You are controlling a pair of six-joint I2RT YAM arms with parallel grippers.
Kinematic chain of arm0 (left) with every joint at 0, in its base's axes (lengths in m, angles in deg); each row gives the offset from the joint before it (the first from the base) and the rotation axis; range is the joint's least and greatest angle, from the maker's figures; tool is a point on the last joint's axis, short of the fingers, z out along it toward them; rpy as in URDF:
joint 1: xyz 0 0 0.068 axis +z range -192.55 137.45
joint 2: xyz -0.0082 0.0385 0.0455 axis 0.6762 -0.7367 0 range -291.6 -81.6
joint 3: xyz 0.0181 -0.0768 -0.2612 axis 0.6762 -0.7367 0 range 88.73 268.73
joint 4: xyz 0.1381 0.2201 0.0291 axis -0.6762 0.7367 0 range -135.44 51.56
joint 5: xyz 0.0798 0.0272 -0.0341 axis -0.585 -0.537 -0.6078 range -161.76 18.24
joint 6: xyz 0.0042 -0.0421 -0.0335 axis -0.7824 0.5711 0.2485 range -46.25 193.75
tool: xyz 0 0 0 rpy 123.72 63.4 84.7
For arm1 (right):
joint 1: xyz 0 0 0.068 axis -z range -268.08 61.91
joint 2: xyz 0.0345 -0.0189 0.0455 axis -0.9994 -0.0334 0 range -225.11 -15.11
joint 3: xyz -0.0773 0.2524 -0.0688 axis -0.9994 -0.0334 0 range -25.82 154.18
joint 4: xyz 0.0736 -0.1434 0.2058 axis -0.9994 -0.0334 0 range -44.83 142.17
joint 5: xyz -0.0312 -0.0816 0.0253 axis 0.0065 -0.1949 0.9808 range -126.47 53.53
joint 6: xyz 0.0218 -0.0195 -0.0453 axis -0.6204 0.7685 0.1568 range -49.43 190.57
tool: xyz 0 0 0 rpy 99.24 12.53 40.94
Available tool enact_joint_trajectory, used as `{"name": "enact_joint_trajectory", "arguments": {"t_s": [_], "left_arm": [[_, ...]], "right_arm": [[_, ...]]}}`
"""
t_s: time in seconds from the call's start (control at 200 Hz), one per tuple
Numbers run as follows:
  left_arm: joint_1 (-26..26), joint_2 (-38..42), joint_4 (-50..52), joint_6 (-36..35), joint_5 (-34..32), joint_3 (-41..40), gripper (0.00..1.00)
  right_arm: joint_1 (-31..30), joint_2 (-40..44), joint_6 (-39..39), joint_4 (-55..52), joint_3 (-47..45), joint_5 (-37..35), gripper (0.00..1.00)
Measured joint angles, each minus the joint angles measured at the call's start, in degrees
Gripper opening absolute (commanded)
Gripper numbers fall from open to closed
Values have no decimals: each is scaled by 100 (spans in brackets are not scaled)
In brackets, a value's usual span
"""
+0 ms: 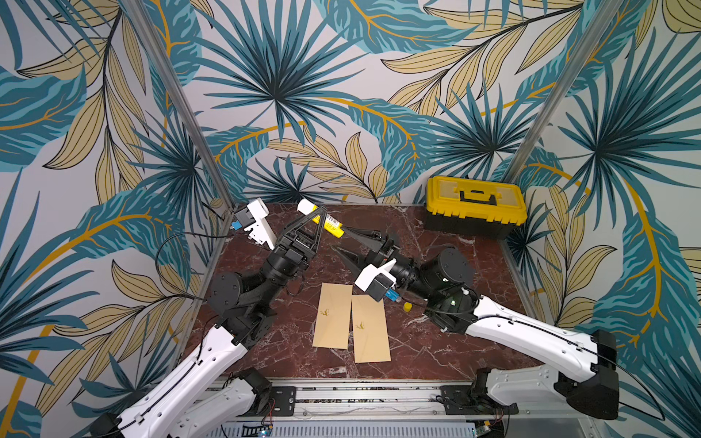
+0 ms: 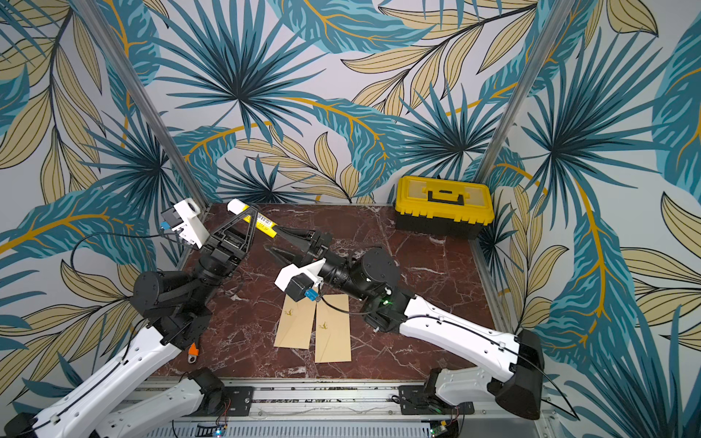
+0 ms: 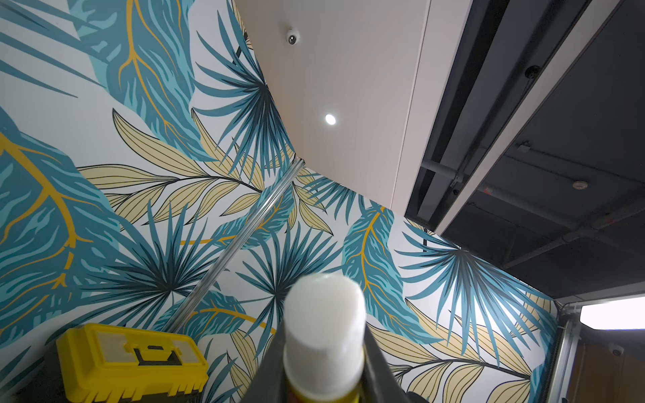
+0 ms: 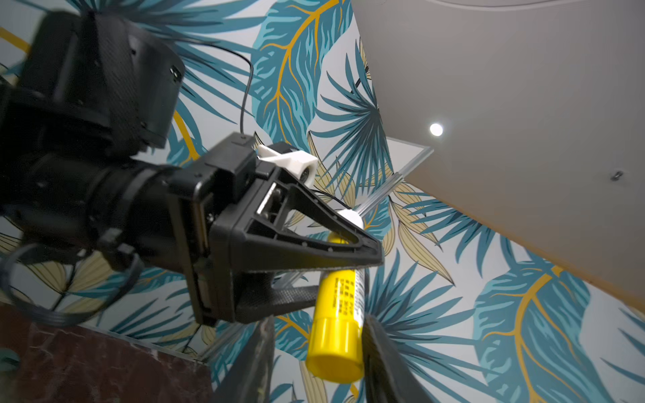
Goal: Seal the envelope with a glue stick
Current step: Screw the glue stick.
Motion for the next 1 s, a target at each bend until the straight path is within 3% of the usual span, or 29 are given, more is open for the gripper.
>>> {"name": "enact_joint_trajectory", "arguments": {"t_s": [0.095,0.255,0.401,0.526,0.751,1.002], "left_arm": [[0,-57,-13,-116,131,2,0],[0,-122,-232,-330,627,39,0],[0,-249,-586,-398,1333,323,0],[0,-249,-990,-372,1786,457,0],[0,-387,-1633,-155,2253,623,0],[7,-385,-1803,-118,2249,625,0]], "right_arm": [[-68,385,-1222,-264,-138,90,46],[-70,761,-3845,-315,-201,-7,60],[-70,741,-6008,-310,-190,-94,65],[-70,514,-7346,149,-229,50,66],[-70,42,-8839,942,-208,348,58],[-70,-101,-9309,1307,-94,828,56]]}}
